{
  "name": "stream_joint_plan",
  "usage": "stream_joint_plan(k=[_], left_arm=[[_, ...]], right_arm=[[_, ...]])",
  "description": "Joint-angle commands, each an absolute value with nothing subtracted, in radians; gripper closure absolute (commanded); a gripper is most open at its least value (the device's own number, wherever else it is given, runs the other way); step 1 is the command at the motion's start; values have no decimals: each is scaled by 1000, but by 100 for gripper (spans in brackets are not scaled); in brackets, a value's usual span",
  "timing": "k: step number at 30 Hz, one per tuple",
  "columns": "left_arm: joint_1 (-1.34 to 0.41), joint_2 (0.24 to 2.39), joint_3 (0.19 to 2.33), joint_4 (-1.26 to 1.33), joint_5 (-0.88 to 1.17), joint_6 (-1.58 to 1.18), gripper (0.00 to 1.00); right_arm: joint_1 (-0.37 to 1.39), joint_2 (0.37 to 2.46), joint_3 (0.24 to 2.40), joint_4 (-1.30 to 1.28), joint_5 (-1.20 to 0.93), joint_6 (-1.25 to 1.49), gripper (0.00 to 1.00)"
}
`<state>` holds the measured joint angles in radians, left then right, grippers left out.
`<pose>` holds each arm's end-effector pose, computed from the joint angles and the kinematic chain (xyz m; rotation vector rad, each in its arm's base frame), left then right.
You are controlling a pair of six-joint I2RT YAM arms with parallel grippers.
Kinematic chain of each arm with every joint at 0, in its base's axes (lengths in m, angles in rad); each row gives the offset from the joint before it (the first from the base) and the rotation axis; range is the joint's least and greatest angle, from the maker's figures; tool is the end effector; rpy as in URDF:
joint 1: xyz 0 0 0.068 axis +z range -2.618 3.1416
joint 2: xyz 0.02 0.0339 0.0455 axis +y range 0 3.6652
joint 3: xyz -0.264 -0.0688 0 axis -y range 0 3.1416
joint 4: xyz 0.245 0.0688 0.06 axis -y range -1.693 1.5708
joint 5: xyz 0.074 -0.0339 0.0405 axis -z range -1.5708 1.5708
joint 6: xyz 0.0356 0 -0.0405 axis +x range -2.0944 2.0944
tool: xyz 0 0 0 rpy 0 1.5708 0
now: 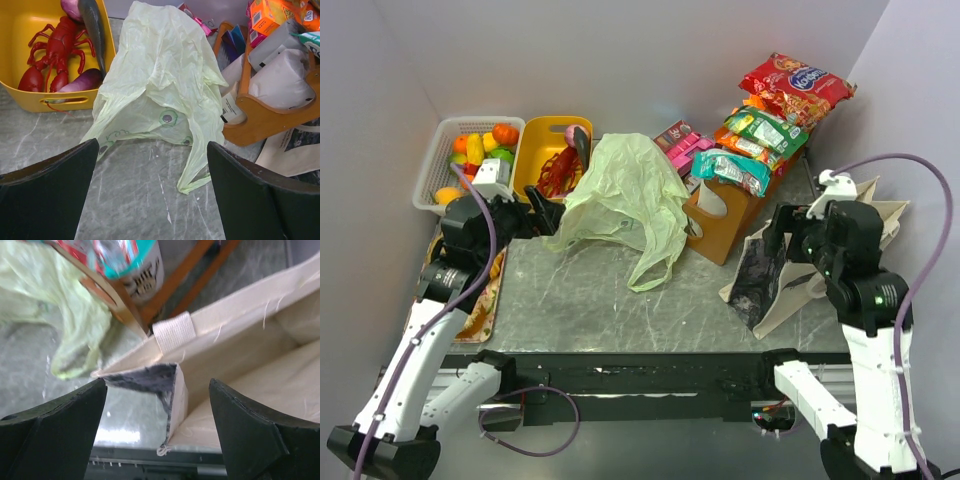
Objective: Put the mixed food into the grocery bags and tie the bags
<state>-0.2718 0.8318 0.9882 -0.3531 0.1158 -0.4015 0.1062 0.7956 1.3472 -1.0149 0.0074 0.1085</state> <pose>0.1743 -0.0528 0.3847 -0.0313 1.8037 -0.5869 0.1099 0.0115 0.4326 0.0070 2.0364 0.1274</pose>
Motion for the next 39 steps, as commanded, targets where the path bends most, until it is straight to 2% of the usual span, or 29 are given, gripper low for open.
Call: stream_joint_plan(k=[1,4,8,11,14,17,18,20,25,29,35,39], left_arm=[[-258,856,1016,-310,181,-371,4],[-255,865,1000,-298,206,-368,4],[-242,868,989,-285,230,-365,4],[-235,870,988,-288,239,-354,4],[-232,865,980,-281,253,-350,4],[-230,870,969,-272,267,-357,4],[-227,871,969,-273,270,-359,4],[-227,871,971,-273,273,-356,4],[-224,867,974,-276,293,-353,4],[-224,871,982,-279,324,-359,4],[-224,864,983,-273,389,-380,4],[-224,861,985,-256,465,-402,4]], right_arm=[[115,807,1376,-1118,38,72,10],[129,819,1356,-1147,106,77,9],[133,859,1313,-1112,29,72,10],[163,894,1281,-1068,25,77,13],[167,905,1275,-1022,-23,68,23],[173,951,1319,-1046,-23,66,56],[176,968,1330,-1054,-14,74,85],[186,962,1350,-1057,-9,112,100],[199,871,1355,-993,-64,287,100],[271,813,1270,-899,-26,472,100],[540,824,1224,-879,125,616,100],[765,917,1242,-850,251,692,100]])
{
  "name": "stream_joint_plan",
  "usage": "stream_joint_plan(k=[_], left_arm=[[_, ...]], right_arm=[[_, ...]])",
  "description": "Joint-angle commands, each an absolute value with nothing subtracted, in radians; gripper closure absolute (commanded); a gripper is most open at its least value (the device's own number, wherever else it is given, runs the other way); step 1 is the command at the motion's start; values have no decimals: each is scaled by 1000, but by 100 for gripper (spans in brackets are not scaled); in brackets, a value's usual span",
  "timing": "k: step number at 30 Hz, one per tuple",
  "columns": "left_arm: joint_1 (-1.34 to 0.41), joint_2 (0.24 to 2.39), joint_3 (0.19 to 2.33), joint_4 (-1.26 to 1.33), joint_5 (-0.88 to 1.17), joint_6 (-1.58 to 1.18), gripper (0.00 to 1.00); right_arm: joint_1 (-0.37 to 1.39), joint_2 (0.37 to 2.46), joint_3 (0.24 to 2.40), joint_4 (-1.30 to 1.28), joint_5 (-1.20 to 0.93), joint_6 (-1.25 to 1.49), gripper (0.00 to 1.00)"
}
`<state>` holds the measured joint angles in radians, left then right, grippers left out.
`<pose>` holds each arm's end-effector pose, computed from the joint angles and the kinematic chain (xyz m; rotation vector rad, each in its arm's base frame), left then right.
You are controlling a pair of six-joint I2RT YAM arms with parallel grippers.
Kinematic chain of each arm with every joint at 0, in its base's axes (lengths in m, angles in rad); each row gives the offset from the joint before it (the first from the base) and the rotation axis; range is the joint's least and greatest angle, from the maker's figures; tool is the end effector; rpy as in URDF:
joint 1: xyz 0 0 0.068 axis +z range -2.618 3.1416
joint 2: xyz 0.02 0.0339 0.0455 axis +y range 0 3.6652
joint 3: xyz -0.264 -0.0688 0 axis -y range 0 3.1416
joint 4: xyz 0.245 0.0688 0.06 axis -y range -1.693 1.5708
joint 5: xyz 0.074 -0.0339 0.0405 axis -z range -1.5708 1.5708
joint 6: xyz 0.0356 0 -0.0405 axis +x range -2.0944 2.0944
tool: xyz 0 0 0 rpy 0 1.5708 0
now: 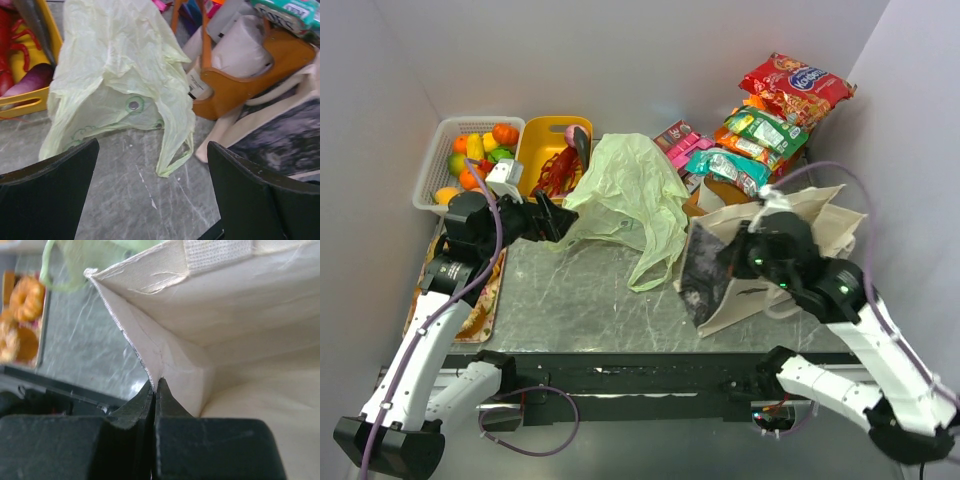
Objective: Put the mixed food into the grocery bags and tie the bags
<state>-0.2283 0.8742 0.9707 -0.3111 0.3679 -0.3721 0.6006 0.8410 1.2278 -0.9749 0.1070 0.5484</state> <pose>0.1855 -0.0563 0.3765 0.1409 1.8294 -0.7547 0.1170 0.0756 0.3976 0.0056 2.2066 0.5422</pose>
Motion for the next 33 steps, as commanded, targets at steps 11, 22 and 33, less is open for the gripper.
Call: stream_joint_plan(k=[11,22,33], left_arm=[[-268,929,1023,-141,782,-509,4],[-354,1098,1160,-296,697,-345,4],[-409,1253,1223,-347,732,-289,4]], right_arm=[[1124,1092,1276,-655,437,818,100],[1209,1219,1321,-457,348,743,100],[1213,1241,1316,-416,287,687,100]])
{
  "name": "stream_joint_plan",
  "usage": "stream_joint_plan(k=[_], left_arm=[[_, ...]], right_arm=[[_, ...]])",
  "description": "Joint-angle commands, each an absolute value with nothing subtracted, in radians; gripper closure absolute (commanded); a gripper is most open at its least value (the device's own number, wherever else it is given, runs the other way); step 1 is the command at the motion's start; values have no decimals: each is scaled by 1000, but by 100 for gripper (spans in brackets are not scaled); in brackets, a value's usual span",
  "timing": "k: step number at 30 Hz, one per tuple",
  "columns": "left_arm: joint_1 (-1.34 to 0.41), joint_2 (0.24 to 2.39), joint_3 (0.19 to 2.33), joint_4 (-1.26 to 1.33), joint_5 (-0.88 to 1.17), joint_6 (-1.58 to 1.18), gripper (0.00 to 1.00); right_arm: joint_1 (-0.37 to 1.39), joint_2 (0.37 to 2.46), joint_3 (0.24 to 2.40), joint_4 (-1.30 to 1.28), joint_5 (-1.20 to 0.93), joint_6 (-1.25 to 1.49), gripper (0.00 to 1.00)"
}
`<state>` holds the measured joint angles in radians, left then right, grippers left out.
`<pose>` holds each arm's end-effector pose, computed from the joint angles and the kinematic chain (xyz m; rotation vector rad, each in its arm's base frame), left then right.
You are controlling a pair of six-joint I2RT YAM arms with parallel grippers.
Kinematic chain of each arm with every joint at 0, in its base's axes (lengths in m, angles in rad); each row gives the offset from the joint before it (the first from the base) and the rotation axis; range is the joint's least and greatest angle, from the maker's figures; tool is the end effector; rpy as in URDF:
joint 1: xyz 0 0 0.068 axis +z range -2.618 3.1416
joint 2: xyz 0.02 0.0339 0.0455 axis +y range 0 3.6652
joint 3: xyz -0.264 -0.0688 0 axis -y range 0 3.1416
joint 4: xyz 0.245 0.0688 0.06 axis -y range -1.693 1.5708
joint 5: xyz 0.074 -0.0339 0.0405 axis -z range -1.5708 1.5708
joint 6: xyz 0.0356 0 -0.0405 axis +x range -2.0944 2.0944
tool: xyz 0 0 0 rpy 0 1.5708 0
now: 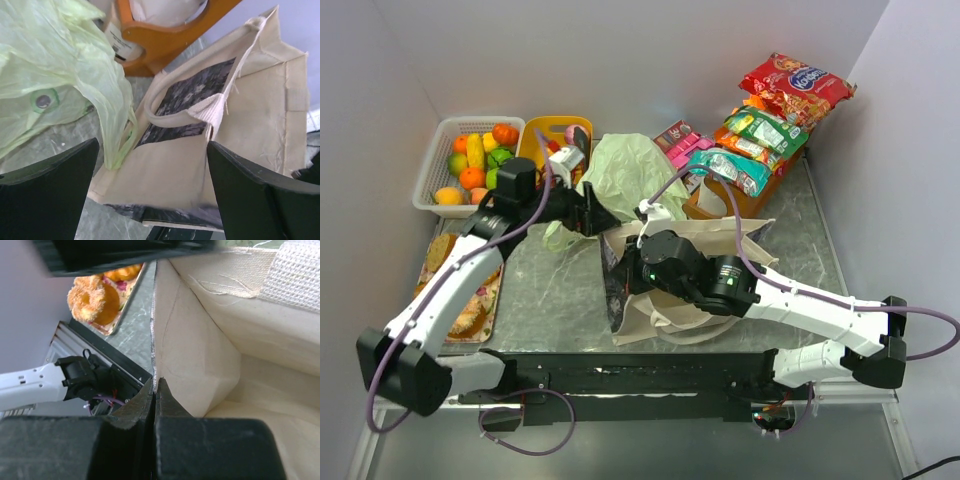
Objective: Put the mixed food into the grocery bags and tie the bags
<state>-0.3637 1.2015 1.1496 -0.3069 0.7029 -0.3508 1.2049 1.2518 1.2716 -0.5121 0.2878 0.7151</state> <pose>0.2415 -0.1166 0.3714 0.5081 1.9471 -1.1426 0.1083 0.2544 0.3779 -0.3414 2.1371 0.8778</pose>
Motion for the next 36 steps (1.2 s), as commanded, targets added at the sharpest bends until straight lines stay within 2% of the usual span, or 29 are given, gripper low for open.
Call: stream_joint_plan(k=[1,6,8,10,11,12,14,15,16,17,18,21,26,31,33,34,36], left_arm=[[-416,1265,1220,-347,736,-282,4],[-439,1298,1223,-340,785,-282,1],[-462,1321,1236,-354,796,-261,3],[-477,1342,1238,-374,814,-238,21],[-489,1347,1236,-380,821,-230,39],[-494,1348,1233,-385,825,-221,51],[-502,1347,1210,-385,848,-206,75],[-502,1339,1201,-376,848,-209,97],[-500,1321,1184,-368,827,-212,99],[-502,1309,1180,-371,804,-209,99],[-502,1295,1180,-380,773,-204,99],[-500,1230,1201,-422,609,-138,99],[-502,1140,1221,-462,441,-72,99],[-499,1129,1241,-503,351,-26,99],[-499,1121,1229,-503,295,-25,99],[-497,1111,1220,-489,284,-25,99],[-495,1098,1189,-474,256,-32,99]], right_arm=[[1213,1239,1310,-413,288,681,100],[1215,1232,1304,-428,302,664,100],[1213,1227,1298,-430,305,658,100],[1213,1221,1290,-433,307,654,98],[1213,1212,1289,-433,305,649,96],[1213,1207,1289,-440,308,643,93],[1212,1186,1302,-452,321,611,79],[1212,1180,1308,-468,322,592,65],[1212,1174,1328,-480,322,551,48],[1213,1160,1338,-492,331,529,39],[1213,1152,1347,-500,321,476,24],[1213,1121,1387,-528,282,381,14],[1213,1075,1485,-609,307,289,13],[1172,1136,1704,-744,519,178,18],[1023,1179,1805,-856,484,169,19],[955,1208,1813,-868,424,167,20],[867,1230,1815,-880,440,111,18]])
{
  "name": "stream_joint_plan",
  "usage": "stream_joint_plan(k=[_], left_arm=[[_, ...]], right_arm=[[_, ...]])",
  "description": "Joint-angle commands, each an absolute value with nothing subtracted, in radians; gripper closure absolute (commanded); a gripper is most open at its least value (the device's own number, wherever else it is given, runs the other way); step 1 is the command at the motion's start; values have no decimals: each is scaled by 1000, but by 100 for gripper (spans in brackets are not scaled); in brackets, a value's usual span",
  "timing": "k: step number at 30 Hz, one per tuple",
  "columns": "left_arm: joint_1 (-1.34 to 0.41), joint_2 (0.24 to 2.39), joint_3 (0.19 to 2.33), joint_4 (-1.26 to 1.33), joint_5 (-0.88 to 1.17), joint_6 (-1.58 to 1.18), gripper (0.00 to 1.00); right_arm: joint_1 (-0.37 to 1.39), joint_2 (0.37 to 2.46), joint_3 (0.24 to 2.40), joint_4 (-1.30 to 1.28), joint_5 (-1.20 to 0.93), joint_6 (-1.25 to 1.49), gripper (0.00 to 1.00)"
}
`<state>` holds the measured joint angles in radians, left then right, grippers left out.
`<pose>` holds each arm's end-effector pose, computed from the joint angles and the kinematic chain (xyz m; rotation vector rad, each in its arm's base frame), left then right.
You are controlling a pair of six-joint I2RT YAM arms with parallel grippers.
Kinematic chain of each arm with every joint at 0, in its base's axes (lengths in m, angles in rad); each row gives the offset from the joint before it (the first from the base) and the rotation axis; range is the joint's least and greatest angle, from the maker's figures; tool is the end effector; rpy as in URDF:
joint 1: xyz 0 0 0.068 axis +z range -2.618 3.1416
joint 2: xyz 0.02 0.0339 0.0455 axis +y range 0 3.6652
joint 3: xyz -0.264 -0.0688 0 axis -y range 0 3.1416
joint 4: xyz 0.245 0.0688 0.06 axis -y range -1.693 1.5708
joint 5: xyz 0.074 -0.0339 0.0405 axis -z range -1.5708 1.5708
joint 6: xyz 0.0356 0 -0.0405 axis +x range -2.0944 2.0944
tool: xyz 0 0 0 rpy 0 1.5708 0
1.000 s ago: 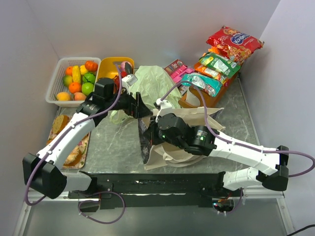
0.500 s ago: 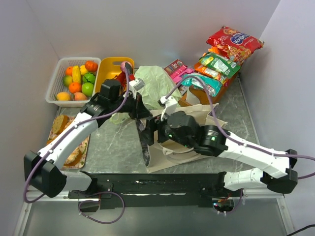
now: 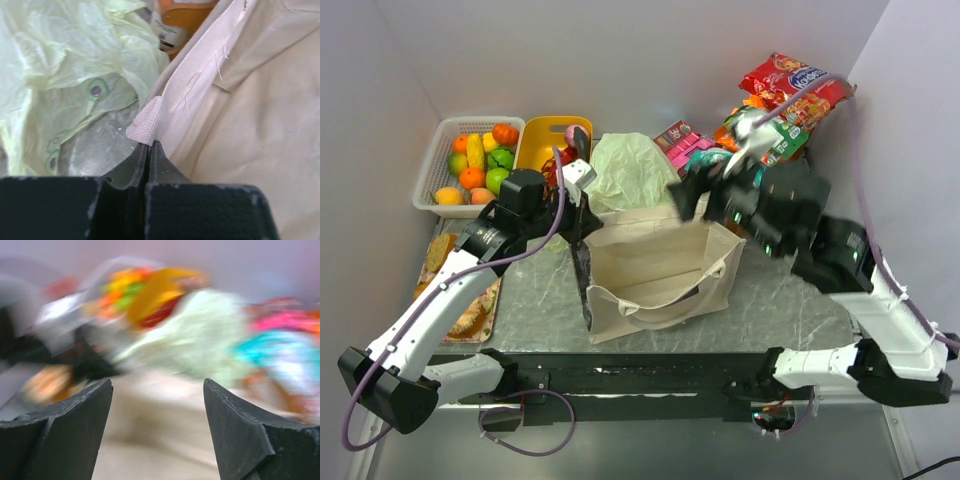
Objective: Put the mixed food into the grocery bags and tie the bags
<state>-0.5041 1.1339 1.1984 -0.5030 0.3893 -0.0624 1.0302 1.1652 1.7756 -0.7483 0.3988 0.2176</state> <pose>0.2086 -0.1305 0.3830 0.6958 1.9330 -0.7480 0.1086 0.1541 0.5310 -0.3987 1.6866 0.5884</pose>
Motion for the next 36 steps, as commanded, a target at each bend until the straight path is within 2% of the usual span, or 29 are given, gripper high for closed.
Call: stream_joint_plan(k=[1,6,13,19,26,28,31,36], left_arm=[[-491,1088,1177,-459,247,-35,99],[-471,1045,1088,-377,179,-119,99],[-446,1028,1031,-341,216,-138,99],[-440,1026,1031,-339,233,-141,99],[-434,1035,1032,-347,229,-140,99],[-431,1038,1034,-345,242,-138,99],[-430,1034,1032,-336,256,-138,99],[-425,1042,1037,-345,253,-141,99]], right_arm=[[864,1253,1815,-885,458,79,16],[841,1295,1778,-849,537,-82,9],[792,1365,1741,-769,701,-195,7],[758,1428,1724,-712,745,-273,7],[701,1473,1709,-687,695,-294,8],[681,1477,1701,-664,678,-301,12],[672,1483,1689,-643,689,-324,25],[672,1454,1666,-621,693,-363,59]])
